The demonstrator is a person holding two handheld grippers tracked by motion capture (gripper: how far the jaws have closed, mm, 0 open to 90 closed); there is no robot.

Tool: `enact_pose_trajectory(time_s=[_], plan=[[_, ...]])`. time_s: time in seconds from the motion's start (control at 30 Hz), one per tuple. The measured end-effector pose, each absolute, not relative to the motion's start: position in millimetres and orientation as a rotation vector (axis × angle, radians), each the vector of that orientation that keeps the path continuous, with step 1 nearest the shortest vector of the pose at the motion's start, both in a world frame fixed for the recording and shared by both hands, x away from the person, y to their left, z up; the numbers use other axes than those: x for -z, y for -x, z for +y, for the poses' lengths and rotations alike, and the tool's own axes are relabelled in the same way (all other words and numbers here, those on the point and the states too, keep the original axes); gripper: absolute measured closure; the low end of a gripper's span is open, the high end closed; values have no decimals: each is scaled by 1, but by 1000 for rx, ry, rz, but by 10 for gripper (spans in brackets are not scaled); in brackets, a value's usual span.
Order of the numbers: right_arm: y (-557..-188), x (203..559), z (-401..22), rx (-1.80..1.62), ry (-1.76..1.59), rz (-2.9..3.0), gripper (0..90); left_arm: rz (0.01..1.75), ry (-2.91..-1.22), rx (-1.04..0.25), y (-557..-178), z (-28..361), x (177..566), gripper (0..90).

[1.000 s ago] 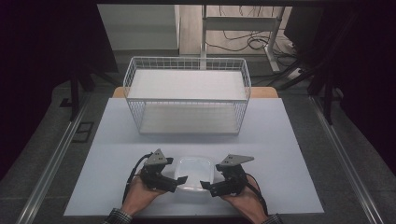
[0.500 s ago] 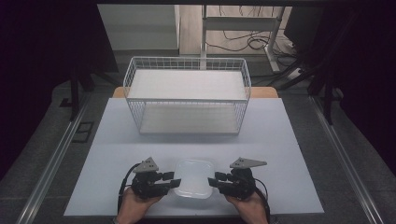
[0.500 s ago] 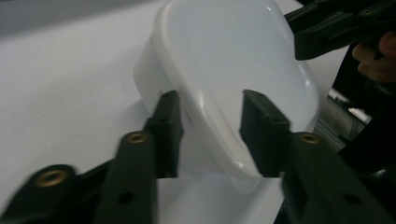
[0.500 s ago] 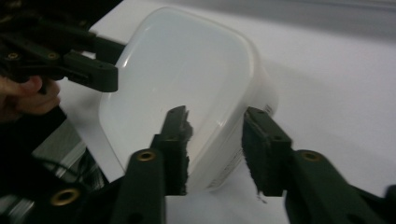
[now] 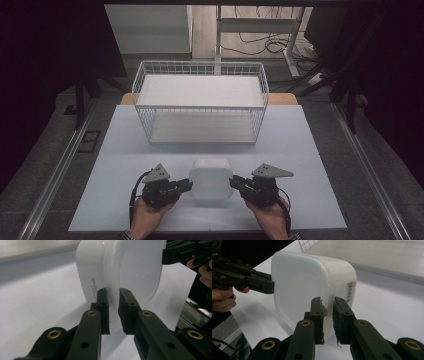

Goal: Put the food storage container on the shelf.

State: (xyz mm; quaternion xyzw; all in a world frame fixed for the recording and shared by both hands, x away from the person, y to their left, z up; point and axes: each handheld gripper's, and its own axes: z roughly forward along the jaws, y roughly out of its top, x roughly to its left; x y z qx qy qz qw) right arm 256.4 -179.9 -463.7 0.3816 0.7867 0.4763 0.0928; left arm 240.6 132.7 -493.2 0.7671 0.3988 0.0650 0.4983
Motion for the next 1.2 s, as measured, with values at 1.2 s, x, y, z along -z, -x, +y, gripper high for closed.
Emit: enact_pose_trajectory(time_s=[1.2], plan=[[-393,466,-151,-1358,-1207,2264,760,1093,-1801,-211,-367,142,488,788]])
